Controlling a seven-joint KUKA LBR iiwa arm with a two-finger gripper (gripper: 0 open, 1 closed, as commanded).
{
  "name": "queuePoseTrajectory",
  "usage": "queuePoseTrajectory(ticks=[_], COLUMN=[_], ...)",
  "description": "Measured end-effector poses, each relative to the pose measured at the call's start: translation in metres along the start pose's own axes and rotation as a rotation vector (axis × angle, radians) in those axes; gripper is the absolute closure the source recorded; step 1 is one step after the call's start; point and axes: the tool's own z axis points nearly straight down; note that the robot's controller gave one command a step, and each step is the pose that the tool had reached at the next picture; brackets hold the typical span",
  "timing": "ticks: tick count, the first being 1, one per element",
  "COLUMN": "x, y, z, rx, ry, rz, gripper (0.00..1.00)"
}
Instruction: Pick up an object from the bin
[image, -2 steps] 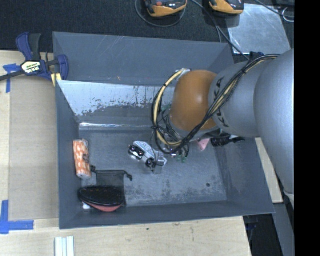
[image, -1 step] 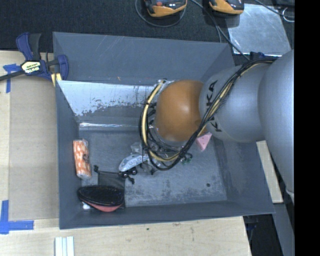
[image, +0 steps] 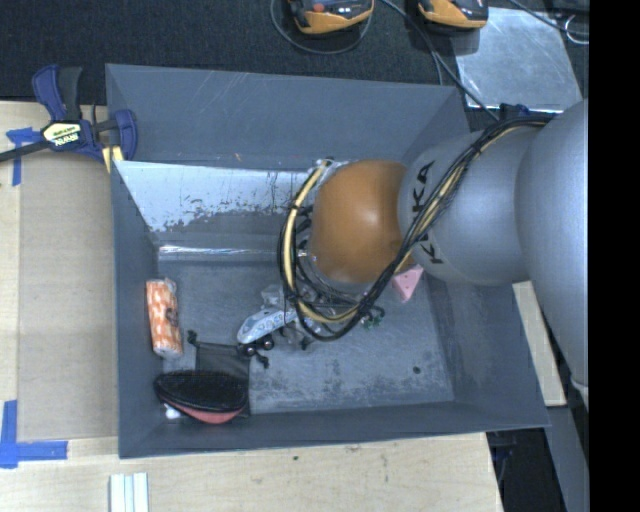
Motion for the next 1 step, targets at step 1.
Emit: queuePoseTrajectory(ticks=[1], x=[-0.0241], y=[0.0033], z=[-0.0948], rx=[0.001], ry=[-0.002], rz=[-0.007], gripper=[1.0])
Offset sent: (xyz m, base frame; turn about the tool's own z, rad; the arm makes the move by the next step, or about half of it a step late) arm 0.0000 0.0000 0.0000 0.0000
